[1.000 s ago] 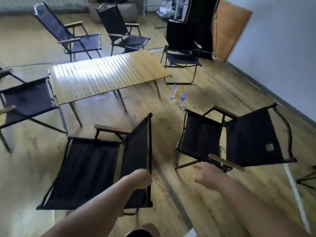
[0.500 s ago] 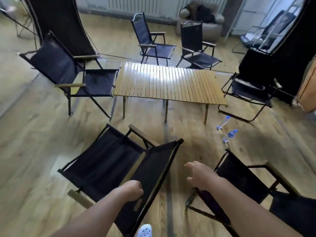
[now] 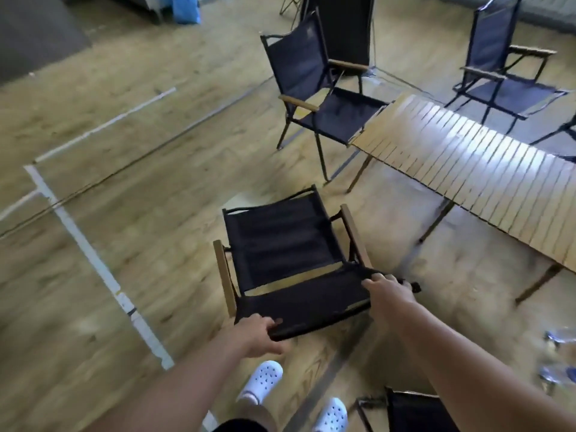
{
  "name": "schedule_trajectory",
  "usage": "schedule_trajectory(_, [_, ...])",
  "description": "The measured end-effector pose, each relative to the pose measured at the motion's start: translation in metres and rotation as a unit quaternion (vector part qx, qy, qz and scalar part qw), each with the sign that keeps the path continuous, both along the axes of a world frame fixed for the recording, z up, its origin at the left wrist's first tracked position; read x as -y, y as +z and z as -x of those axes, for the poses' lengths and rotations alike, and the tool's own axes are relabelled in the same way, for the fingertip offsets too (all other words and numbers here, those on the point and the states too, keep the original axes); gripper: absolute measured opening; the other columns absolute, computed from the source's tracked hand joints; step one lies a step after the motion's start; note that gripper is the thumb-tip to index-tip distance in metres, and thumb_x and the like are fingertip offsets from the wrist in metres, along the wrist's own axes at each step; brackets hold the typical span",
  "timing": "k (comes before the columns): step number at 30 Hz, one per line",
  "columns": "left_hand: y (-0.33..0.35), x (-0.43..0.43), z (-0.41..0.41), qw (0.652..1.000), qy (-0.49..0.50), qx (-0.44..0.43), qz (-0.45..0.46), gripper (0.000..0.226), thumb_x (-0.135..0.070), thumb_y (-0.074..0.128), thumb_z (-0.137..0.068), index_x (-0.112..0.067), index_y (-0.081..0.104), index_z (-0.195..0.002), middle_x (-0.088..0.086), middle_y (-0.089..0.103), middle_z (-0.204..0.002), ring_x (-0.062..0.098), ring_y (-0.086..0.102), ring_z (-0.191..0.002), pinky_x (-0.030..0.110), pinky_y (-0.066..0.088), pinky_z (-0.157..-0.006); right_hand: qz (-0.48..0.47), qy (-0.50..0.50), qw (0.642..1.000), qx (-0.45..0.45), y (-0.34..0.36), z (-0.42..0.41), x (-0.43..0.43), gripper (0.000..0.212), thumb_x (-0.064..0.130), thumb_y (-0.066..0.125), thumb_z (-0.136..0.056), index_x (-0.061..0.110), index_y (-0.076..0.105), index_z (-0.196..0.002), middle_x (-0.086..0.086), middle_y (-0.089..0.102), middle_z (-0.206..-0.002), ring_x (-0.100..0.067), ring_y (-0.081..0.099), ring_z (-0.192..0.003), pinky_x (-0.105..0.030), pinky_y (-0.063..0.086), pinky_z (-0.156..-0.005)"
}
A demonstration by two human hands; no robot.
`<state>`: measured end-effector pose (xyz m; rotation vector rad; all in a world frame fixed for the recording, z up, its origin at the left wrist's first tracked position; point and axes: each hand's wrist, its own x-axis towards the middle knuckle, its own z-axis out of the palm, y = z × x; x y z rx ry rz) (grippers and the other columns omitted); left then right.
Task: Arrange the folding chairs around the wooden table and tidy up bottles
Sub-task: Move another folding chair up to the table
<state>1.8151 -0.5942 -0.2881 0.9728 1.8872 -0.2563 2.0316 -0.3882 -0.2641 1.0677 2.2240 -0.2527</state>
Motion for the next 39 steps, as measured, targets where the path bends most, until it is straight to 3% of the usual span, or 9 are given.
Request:
schedule_trajectory(7, [-0.019, 0.031, -0.037, 0.989, 0.072, -0.129, -0.001, 0.049, -0.041, 0.042, -0.095, -0.019, 0.046, -0.138, 0.006, 0.046, -0.139, 0.029, 0.040, -0.129, 0.043, 0.040, -0.103, -0.004, 0.063, 0.998, 0.014, -0.020, -0.012, -0.028, 0.049, 0.018, 0.054, -0.094, 0.027, 0.044, -0.140, -0.006, 0.043, -0.142, -0.033, 0.042, -0.128, -0.058, 0.036, -0.107])
schedule_trajectory(12, [-0.019, 0.027, -0.047, 0.988, 0.048, -0.148, 0.023, 0.055, -0.005, 0.043, -0.096, -0.009, 0.030, -0.149, 0.010, 0.030, -0.149, 0.031, 0.027, -0.138, 0.031, 0.031, -0.102, 0.011, 0.071, 0.996, 0.046, -0.039, -0.024, -0.042, 0.057, 0.014, 0.056, -0.093, 0.029, 0.040, -0.145, -0.009, 0.032, -0.153, -0.040, 0.032, -0.137, -0.070, 0.022, -0.111])
schedule_trajectory(15, [-0.027, 0.025, -0.044, 0.986, 0.080, -0.147, 0.024, 0.065, -0.002, 0.049, -0.092, -0.017, 0.027, -0.151, 0.010, 0.029, -0.153, 0.031, 0.026, -0.139, 0.037, 0.034, -0.109, 0.026, 0.067, 0.995, 0.071, -0.052, -0.031, -0.048, 0.062, 0.012, 0.058, -0.092, 0.031, 0.039, -0.148, -0.009, 0.034, -0.153, -0.043, 0.027, -0.141, -0.074, 0.016, -0.110])
schedule_trajectory(20, [-0.026, 0.010, -0.047, 0.974, 0.152, -0.165, 0.039, 0.065, 0.000, 0.044, -0.093, -0.025, 0.030, -0.152, 0.007, 0.023, -0.158, 0.033, 0.024, -0.141, 0.040, 0.034, -0.113, 0.016, 0.071, 0.997, 0.038, -0.061, -0.049, -0.060, 0.057, 0.015, 0.061, -0.093, 0.034, 0.042, -0.143, -0.006, 0.047, -0.141, -0.040, 0.038, -0.129, -0.061, 0.035, -0.105])
schedule_trajectory(24, [-0.033, 0.001, -0.052, 0.966, 0.178, -0.183, 0.039, 0.062, 0.001, 0.036, -0.095, -0.025, 0.032, -0.151, 0.005, 0.024, -0.158, 0.036, 0.018, -0.142, 0.042, 0.033, -0.114, 0.007, 0.075, 0.997, 0.022, -0.060, -0.058, -0.063, 0.051, 0.016, 0.059, -0.092, 0.029, 0.045, -0.139, -0.009, 0.049, -0.139, -0.043, 0.040, -0.126, -0.055, 0.038, -0.102])
schedule_trajectory(31, [-0.033, -0.017, -0.063, 0.969, 0.170, -0.173, 0.041, 0.069, 0.009, 0.024, -0.094, -0.027, 0.032, -0.152, 0.004, 0.024, -0.159, 0.038, 0.011, -0.144, 0.045, 0.031, -0.114, 0.004, 0.053, 0.997, 0.048, -0.053, -0.068, -0.077, 0.052, 0.018, 0.059, -0.093, 0.026, 0.044, -0.142, -0.009, 0.047, -0.143, -0.043, 0.038, -0.128, -0.053, 0.038, -0.102])
schedule_trajectory(39, [-0.027, -0.064, -0.066, 0.979, 0.105, -0.171, 0.026, 0.070, 0.011, 0.026, -0.094, -0.028, 0.031, -0.152, 0.001, 0.023, -0.159, 0.036, 0.013, -0.145, 0.043, 0.033, -0.114, 0.017, -0.025, 0.999, 0.031, -0.053, -0.105, -0.091, 0.049, 0.018, 0.056, -0.095, 0.027, 0.045, -0.142, -0.009, 0.046, -0.144, -0.042, 0.038, -0.129, -0.052, 0.037, -0.099])
